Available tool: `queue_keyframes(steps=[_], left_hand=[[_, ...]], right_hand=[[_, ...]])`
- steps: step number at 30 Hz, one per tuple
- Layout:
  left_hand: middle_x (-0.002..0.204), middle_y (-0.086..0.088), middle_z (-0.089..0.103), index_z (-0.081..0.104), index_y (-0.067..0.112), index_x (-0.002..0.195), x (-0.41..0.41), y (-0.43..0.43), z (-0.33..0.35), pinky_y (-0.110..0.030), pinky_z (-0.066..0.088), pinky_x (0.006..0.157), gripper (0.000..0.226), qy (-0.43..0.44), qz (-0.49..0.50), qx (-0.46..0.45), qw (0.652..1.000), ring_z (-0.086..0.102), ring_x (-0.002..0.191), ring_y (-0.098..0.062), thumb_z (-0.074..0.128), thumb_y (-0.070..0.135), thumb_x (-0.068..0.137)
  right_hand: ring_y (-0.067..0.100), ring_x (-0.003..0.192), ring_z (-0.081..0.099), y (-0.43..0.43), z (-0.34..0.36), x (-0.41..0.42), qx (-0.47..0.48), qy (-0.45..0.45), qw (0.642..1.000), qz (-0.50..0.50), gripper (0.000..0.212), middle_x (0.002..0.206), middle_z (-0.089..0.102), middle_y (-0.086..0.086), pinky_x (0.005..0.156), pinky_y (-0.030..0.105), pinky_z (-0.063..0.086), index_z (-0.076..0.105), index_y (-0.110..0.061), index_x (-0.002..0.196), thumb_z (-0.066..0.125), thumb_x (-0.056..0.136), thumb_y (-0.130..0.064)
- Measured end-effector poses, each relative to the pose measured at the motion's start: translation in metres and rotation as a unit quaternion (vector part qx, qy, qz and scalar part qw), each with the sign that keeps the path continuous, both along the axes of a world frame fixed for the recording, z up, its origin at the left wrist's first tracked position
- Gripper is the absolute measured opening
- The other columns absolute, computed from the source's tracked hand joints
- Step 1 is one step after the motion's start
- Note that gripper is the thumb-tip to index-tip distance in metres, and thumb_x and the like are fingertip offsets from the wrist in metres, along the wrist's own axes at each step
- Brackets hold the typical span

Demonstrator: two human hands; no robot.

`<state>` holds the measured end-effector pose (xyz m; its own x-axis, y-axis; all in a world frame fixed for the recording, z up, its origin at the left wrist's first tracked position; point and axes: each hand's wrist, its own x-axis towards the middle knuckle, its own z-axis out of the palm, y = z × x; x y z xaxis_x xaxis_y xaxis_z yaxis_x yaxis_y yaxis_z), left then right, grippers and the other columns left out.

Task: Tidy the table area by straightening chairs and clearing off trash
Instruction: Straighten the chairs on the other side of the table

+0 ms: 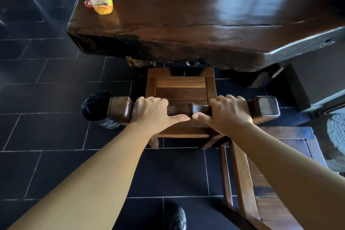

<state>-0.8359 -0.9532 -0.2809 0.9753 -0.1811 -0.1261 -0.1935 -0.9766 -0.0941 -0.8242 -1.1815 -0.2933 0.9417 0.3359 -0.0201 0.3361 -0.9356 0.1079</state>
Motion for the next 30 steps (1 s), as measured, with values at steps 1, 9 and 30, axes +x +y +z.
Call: queue_keyframes(steps=[1, 9, 30], left_hand=[[0.086, 0.003, 0.066, 0.047, 0.022, 0.078, 0.005, 0.0, 0.0, -0.038, 0.043, 0.08, 0.087, 0.001, 0.002, -0.003, 1.0, 0.062, 0.083, -0.02, 0.005, 0.097, 0.062], [0.092, 0.003, 0.068, 0.058, 0.021, 0.087, 0.015, -0.01, -0.001, -0.038, 0.044, 0.081, 0.094, 0.008, 0.011, 0.005, 1.0, 0.063, 0.089, -0.021, 0.008, 0.097, 0.064], [0.113, 0.002, 0.069, 0.064, 0.018, 0.123, -0.005, -0.003, 0.046, -0.036, 0.044, 0.09, 0.073, 0.078, 0.065, -0.14, 0.985, 0.063, 0.1, -0.021, 0.053, 0.077, 0.081]], right_hand=[[0.023, 0.093, 0.065, 0.001, 0.0, 0.005, -0.002, -0.001, 1.0, 0.001, 0.109, 0.094, 0.069, 0.001, 0.077, 0.038, 0.044, 0.064, -0.022, 0.093, -0.015, 0.07, -0.093], [0.023, 0.094, 0.065, -0.008, 0.002, 0.02, -0.011, 0.005, 1.0, 0.007, 0.112, 0.096, 0.068, 0.001, 0.077, 0.038, 0.045, 0.065, -0.022, 0.098, -0.019, 0.069, -0.091], [0.032, 0.125, 0.05, 0.005, 0.044, 0.002, 0.051, 0.178, 0.976, -0.11, 0.077, 0.128, 0.058, 0.01, 0.113, 0.05, 0.03, 0.057, -0.015, 0.123, 0.035, 0.087, -0.08]])
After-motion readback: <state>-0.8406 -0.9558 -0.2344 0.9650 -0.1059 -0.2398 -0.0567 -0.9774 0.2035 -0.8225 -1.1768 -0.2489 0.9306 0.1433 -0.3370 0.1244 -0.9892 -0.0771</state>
